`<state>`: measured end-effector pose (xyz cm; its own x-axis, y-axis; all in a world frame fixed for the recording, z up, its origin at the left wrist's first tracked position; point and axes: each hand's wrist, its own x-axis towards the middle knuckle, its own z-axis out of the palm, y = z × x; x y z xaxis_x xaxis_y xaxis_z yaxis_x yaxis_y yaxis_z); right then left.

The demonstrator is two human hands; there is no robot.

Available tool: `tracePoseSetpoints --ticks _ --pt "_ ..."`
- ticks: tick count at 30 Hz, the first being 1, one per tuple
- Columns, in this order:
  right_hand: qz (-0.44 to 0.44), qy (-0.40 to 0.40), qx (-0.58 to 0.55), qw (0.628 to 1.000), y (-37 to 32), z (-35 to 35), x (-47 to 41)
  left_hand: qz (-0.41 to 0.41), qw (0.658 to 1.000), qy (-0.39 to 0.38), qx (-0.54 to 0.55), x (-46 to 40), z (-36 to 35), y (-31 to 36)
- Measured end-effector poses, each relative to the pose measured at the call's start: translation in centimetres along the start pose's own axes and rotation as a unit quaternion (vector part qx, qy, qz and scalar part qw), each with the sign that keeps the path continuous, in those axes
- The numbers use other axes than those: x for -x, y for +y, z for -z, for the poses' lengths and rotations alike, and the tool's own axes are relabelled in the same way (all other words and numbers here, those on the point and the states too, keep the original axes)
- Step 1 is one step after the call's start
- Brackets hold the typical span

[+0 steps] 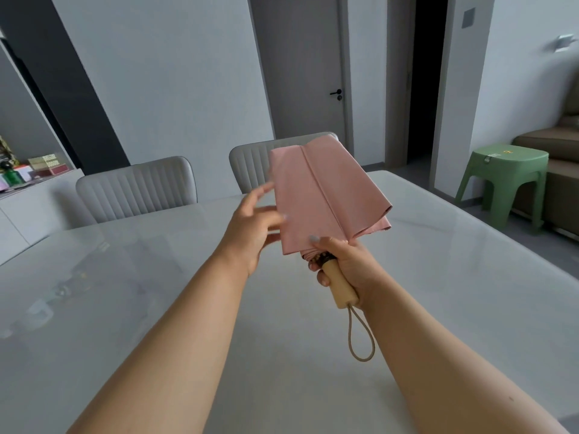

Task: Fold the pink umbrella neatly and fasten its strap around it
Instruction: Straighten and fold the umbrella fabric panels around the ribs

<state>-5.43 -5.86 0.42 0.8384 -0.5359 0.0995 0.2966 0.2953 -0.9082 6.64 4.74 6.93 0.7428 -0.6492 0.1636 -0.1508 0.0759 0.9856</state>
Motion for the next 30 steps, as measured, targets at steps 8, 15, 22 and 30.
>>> tracePoseSetpoints --ticks 8,15,22,30 --pt "0.009 -0.042 0.041 0.998 0.0 -0.5 0.4 0.025 0.973 0.187 -0.131 -7.6 -0.5 4.6" --pt "0.017 -0.054 -0.035 0.998 -0.2 -0.5 0.3 0.008 0.948 0.289 -0.129 -10.3 0.7 2.9" --pt "0.052 0.027 -0.004 0.998 -0.9 0.5 -0.1 -0.067 0.903 0.382 -0.183 -8.5 -0.2 5.1" --pt "0.038 0.018 0.035 0.998 -0.1 -0.3 0.1 -0.278 0.852 0.132 -0.425 -7.5 -5.3 3.6"
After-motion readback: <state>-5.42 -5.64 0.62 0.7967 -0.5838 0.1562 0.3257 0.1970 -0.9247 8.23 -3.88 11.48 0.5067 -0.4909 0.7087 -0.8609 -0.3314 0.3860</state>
